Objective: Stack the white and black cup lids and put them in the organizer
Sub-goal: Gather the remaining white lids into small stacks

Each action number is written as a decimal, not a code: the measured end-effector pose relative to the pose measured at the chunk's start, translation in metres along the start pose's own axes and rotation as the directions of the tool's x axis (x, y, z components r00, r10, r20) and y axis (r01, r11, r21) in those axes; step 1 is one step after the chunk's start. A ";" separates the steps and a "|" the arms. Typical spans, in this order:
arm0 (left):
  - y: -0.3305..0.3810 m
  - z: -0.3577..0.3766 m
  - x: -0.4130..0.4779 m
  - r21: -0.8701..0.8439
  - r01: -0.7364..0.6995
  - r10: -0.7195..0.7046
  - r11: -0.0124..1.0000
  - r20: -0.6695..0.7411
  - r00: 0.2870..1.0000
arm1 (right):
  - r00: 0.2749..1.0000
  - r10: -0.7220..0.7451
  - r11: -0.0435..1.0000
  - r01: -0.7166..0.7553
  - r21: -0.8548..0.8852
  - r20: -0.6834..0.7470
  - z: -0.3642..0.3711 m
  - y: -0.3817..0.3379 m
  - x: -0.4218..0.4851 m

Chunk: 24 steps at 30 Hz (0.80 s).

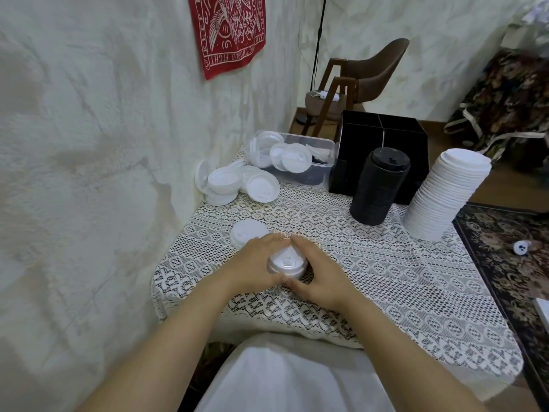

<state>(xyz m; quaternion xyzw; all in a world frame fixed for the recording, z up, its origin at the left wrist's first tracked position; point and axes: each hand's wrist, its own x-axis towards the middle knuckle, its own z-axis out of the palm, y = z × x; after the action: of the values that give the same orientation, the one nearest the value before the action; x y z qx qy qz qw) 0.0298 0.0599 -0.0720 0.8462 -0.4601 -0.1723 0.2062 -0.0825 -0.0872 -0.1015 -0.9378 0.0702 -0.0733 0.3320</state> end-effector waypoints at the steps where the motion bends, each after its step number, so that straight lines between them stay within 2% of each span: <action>1: -0.001 0.000 0.000 0.010 0.006 -0.006 1.000 0.001 1.000 | 1.000 -0.005 1.000 0.006 -0.014 0.007 0.000 0.001 0.000; 7: 0.001 0.000 -0.005 0.026 0.095 -0.095 0.995 0.029 0.995 | 1.000 0.019 0.998 -0.019 -0.053 0.009 0.001 0.001 0.001; 9: -0.003 -0.001 -0.010 -0.054 0.087 -0.087 0.995 0.007 0.996 | 1.000 0.027 0.998 -0.027 -0.055 0.000 0.001 0.001 0.002; 11: -0.010 -0.003 -0.013 -0.293 0.046 -0.101 0.955 -0.175 0.979 | 1.000 0.028 0.997 -0.028 -0.066 0.001 0.001 0.001 0.002; 12: -0.015 -0.004 -0.013 -0.383 0.028 -0.150 0.923 -0.291 0.945 | 1.000 0.029 0.997 -0.029 -0.070 0.002 0.001 0.001 0.002; 14: -0.026 -0.008 -0.011 -0.433 0.063 -0.259 0.899 -0.409 0.875 | 0.999 0.034 0.997 -0.034 -0.076 0.011 0.000 0.001 0.002; 16: -0.035 -0.013 -0.007 -0.414 0.129 -0.293 0.901 -0.361 0.885 | 0.999 0.039 0.997 -0.038 -0.067 0.017 0.000 0.001 0.002; 19: -0.047 -0.017 0.000 -0.330 0.150 -0.236 0.932 -0.237 0.942 | 0.999 0.043 0.998 -0.042 -0.054 0.021 0.000 0.000 0.002; 24: -0.055 -0.014 0.007 -0.185 0.156 -0.202 0.970 -0.264 0.943 | 0.999 0.040 0.997 -0.039 -0.070 0.018 0.000 0.000 0.002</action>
<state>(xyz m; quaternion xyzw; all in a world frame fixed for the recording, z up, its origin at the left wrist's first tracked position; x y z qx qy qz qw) 0.0793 0.0839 -0.0886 0.8810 -0.3315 -0.1050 0.3207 -0.0803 -0.0880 -0.1014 -0.9480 0.0879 -0.0550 0.3010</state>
